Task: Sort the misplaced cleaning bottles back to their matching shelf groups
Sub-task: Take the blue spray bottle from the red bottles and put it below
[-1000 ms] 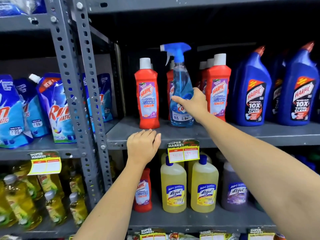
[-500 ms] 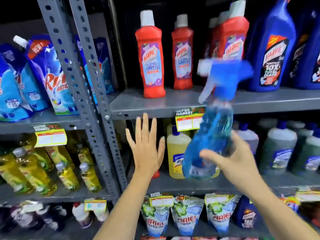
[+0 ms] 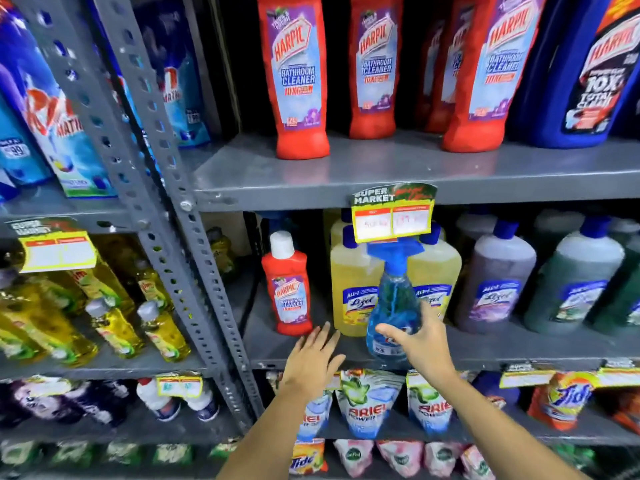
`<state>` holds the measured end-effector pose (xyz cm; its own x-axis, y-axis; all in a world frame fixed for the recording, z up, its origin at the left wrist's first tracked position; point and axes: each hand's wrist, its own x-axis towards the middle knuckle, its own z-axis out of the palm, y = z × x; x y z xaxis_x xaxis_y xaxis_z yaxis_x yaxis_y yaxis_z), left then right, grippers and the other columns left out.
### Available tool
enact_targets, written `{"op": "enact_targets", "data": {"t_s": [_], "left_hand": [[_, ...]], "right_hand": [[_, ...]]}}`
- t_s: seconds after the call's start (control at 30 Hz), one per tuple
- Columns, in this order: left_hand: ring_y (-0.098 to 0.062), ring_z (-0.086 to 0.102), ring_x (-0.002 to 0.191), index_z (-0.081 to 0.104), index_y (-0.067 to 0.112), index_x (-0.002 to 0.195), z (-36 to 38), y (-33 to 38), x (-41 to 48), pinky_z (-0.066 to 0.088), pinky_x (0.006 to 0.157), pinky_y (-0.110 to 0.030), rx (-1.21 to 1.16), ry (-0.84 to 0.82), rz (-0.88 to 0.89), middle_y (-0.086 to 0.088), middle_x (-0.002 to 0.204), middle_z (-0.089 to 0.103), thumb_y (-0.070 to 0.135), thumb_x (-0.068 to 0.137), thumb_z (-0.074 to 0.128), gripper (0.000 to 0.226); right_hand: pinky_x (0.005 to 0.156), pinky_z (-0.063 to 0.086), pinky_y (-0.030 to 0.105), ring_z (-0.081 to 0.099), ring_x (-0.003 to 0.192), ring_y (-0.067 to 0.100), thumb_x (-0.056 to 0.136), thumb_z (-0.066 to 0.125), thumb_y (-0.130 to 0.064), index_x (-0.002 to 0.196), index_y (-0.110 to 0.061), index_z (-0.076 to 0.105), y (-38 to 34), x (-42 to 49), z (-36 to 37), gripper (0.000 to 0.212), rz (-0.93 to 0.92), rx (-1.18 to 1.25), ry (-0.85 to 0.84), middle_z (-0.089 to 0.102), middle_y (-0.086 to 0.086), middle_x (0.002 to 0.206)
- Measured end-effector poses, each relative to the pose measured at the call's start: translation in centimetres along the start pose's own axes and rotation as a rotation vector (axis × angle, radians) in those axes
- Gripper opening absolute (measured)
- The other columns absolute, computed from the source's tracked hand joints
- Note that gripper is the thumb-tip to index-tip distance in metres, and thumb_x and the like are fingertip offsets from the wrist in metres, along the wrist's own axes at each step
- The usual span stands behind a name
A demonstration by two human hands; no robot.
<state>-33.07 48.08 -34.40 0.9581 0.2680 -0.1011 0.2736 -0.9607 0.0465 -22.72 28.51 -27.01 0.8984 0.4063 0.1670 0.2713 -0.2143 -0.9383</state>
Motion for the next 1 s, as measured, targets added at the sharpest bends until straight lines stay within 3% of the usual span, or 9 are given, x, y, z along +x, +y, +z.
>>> {"op": "enact_targets", "data": {"t_s": [0.1, 0.23, 0.37, 0.57, 0.7, 0.77, 0.87, 0.93, 1.0], "left_hand": [[-0.018, 0.003, 0.149, 0.011, 0.027, 0.155, 1.3, 0.5, 0.5, 0.006, 0.12, -0.039, 0.033, 0.023, -0.002, 0.002, 0.164, 0.005, 0.06, 0.09, -0.011, 0.076], [-0.016, 0.001, 0.149, 0.013, 0.03, 0.155, 2.5, 0.3, 0.7, 0.001, 0.119, -0.038, -0.029, 0.089, -0.016, 0.005, 0.163, 0.008, 0.069, 0.068, -0.038, 0.108], [-0.013, -0.001, 0.149, 0.013, 0.032, 0.154, 2.5, 0.4, 0.6, -0.002, 0.119, -0.035, -0.057, 0.095, -0.033, 0.008, 0.163, 0.005, 0.062, 0.077, -0.021, 0.09], [-0.013, 0.0, 0.149, 0.018, 0.033, 0.154, 2.8, 0.1, 0.6, -0.003, 0.119, -0.035, -0.083, 0.126, -0.02, 0.009, 0.162, 0.004, 0.07, 0.076, -0.026, 0.097], [-0.016, 0.005, 0.149, 0.021, 0.029, 0.154, 2.4, 0.2, 0.3, 0.002, 0.119, -0.037, -0.084, 0.105, -0.003, 0.007, 0.161, 0.008, 0.068, 0.076, -0.032, 0.102], [-0.019, 0.02, 0.147, 0.032, 0.026, 0.151, 1.9, 0.0, -0.2, 0.013, 0.119, -0.039, -0.094, 0.118, 0.016, 0.003, 0.159, 0.024, 0.064, 0.089, -0.014, 0.086], [-0.02, 0.052, 0.121, 0.059, 0.02, 0.126, 1.5, -1.7, -2.0, 0.04, 0.102, -0.037, -0.118, 0.3, -0.017, 0.0, 0.133, 0.057, 0.051, 0.102, 0.015, 0.059], [-0.021, 0.052, 0.116, 0.06, 0.018, 0.118, 1.8, -3.5, -3.1, 0.045, 0.096, -0.039, -0.167, 0.418, -0.107, -0.001, 0.125, 0.058, 0.049, 0.1, 0.025, 0.05], [-0.024, 0.051, 0.12, 0.058, 0.015, 0.12, 1.8, -5.2, -3.6, 0.044, 0.099, -0.042, -0.202, 0.433, -0.185, -0.004, 0.129, 0.056, 0.055, 0.1, 0.018, 0.059]], "right_hand": [[0.086, 0.053, 0.028, 0.065, 0.1, 0.006, 0.065, 0.087, -0.031, 0.113, -0.025, 0.053, 1.4, 0.6, 0.6, 0.059, 0.04, 0.01, -0.013, 0.066, -0.011, 0.107], [0.087, 0.052, 0.027, 0.064, 0.099, 0.004, 0.07, 0.086, -0.026, 0.113, -0.027, 0.052, 2.1, 0.8, 1.1, 0.056, 0.044, 0.034, 0.028, 0.066, -0.012, 0.105], [0.088, 0.05, 0.022, 0.062, 0.103, -0.004, 0.072, 0.084, -0.031, 0.119, -0.03, 0.049, 2.5, 1.3, 0.7, 0.059, 0.038, -0.027, -0.056, 0.065, -0.019, 0.109], [0.087, 0.053, 0.037, 0.066, 0.099, 0.011, 0.07, 0.086, -0.028, 0.121, -0.027, 0.05, 3.3, 1.9, -0.4, 0.062, 0.077, -0.203, -0.152, 0.068, -0.017, 0.106], [0.089, 0.053, 0.032, 0.063, 0.099, 0.0, 0.071, 0.085, -0.027, 0.119, -0.03, 0.049, 3.2, 1.8, -0.3, 0.061, 0.074, -0.217, -0.143, 0.067, -0.018, 0.106], [0.087, 0.054, 0.031, 0.066, 0.1, 0.004, 0.069, 0.086, -0.028, 0.118, -0.032, 0.046, 2.9, 1.5, -0.4, 0.063, 0.097, -0.234, -0.147, 0.067, -0.015, 0.106], [0.082, 0.053, 0.035, 0.066, 0.103, 0.018, 0.057, 0.092, -0.039, 0.121, -0.028, 0.042, 2.7, 0.7, -1.3, 0.082, 0.216, -0.335, -0.153, 0.064, -0.009, 0.102], [0.082, 0.05, 0.036, 0.063, 0.107, 0.023, 0.05, 0.089, -0.054, 0.126, -0.022, 0.047, 2.4, 0.2, -2.5, 0.092, 0.318, -0.501, -0.184, 0.062, -0.006, 0.109], [0.08, 0.048, 0.032, 0.062, 0.106, 0.019, 0.05, 0.085, -0.061, 0.12, -0.024, 0.054, 1.0, -0.5, -3.0, 0.085, 0.406, -0.654, -0.348, 0.064, -0.003, 0.115]]}}
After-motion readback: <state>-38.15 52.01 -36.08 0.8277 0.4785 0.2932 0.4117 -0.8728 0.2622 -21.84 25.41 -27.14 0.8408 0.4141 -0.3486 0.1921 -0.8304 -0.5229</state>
